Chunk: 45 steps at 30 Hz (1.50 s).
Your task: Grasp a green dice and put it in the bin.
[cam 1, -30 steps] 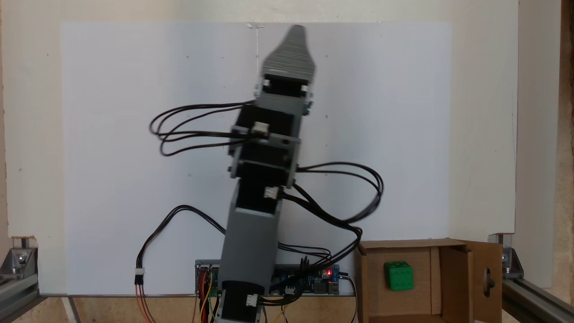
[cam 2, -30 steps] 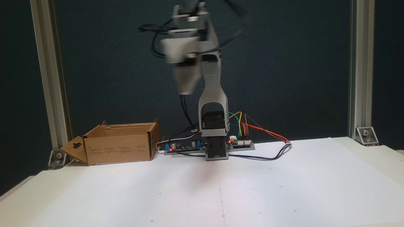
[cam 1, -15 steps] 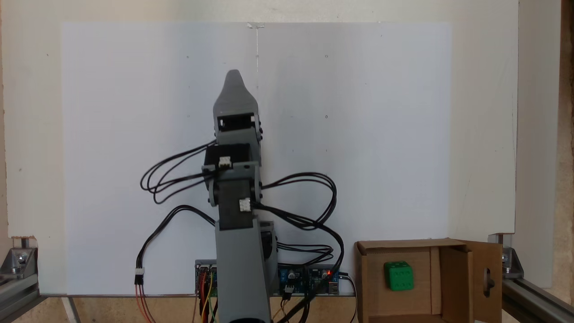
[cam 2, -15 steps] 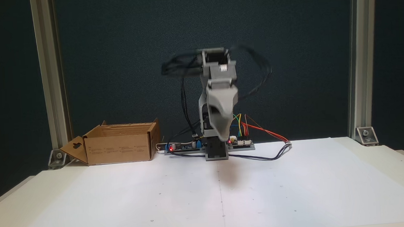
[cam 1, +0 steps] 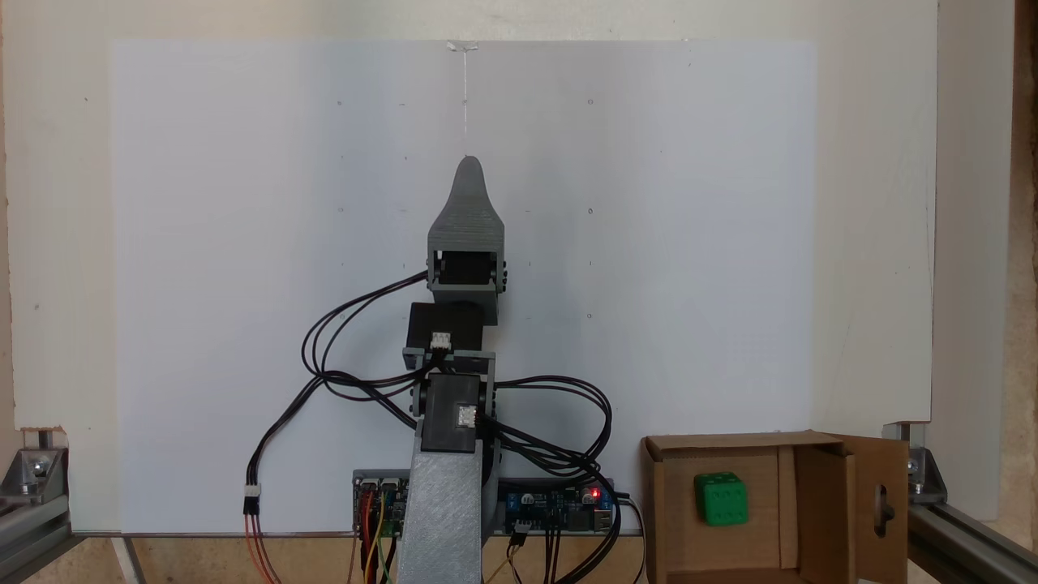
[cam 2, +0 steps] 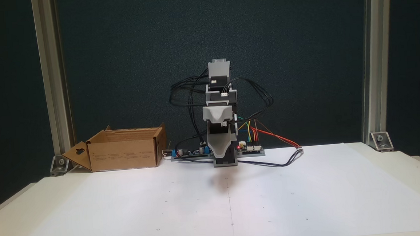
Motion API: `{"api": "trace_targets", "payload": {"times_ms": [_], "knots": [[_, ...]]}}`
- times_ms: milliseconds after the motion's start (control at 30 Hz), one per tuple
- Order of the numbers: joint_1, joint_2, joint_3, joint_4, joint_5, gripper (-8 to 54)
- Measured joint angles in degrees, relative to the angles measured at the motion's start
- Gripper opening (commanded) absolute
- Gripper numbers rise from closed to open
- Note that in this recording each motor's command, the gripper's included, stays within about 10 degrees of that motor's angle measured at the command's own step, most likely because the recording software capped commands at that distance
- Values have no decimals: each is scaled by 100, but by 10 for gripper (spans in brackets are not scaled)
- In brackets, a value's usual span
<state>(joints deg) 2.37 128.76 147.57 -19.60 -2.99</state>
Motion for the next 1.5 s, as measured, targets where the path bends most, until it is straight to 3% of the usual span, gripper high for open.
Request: {"api": "trace_targets", "payload": {"times_ms": [533, 1500], "knots": [[-378, 70, 668, -3445, 0, 440], [-369, 70, 2470, -5801, 0, 433]]}}
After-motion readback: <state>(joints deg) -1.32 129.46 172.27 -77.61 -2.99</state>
